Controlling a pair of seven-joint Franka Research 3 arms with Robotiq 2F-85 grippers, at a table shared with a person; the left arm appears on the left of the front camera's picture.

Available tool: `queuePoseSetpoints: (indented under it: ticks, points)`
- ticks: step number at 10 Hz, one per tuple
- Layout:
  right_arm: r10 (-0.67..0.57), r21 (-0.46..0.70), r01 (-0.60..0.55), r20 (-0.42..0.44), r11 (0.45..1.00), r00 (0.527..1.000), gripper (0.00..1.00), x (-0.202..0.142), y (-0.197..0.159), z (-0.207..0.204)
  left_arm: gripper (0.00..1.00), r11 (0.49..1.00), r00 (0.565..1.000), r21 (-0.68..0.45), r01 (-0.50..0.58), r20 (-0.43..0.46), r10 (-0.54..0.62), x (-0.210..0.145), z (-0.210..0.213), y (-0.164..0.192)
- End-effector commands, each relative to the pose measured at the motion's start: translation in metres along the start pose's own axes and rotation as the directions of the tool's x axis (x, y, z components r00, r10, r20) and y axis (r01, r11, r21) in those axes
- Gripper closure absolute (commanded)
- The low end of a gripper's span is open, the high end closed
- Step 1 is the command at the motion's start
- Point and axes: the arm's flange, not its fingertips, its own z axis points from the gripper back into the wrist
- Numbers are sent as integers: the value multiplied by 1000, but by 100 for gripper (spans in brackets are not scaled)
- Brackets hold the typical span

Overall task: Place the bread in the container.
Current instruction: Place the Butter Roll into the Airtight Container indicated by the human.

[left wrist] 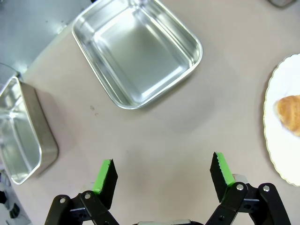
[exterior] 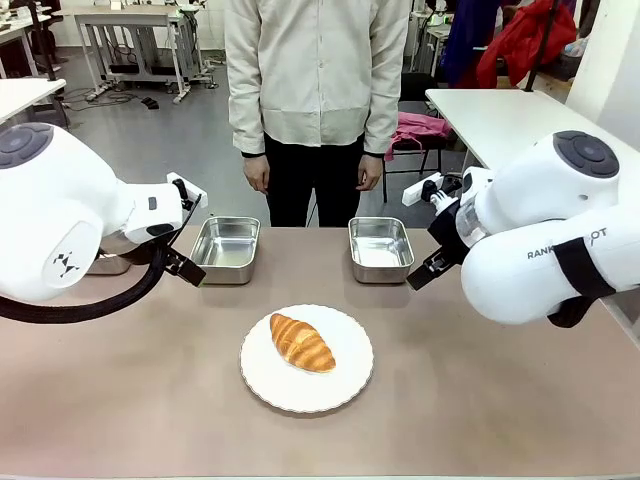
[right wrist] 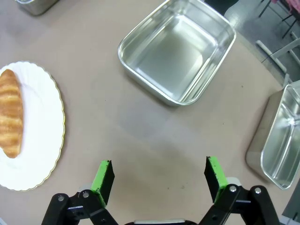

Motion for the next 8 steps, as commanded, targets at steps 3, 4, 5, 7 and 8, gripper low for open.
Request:
queuePoseSetpoints:
  ticks: [3, 4, 5, 7, 8]
  points:
    - [-19, 104, 10, 81, 995, 997, 0, 28, -82, 77, 0, 991, 999, -134, 9, 38, -4, 30, 62, 75]
    - [-15, 129, 3, 93, 992, 996, 0, 27, -102, 92, 0, 984, 999, -177, 31, 32, -26, 35, 71, 94]
    - [-9, 157, -8, 105, 987, 994, 0, 20, -127, 107, 0, 976, 998, -208, 63, 24, -59, 34, 77, 117]
    - [-4, 213, -24, 130, 977, 992, 0, 1, -175, 124, 0, 956, 992, -271, 117, 83, -98, 27, 88, 174]
    - [5, 236, -42, 157, 971, 988, 0, -12, -198, 127, 0, 927, 983, -334, 169, 119, -137, 19, 88, 208]
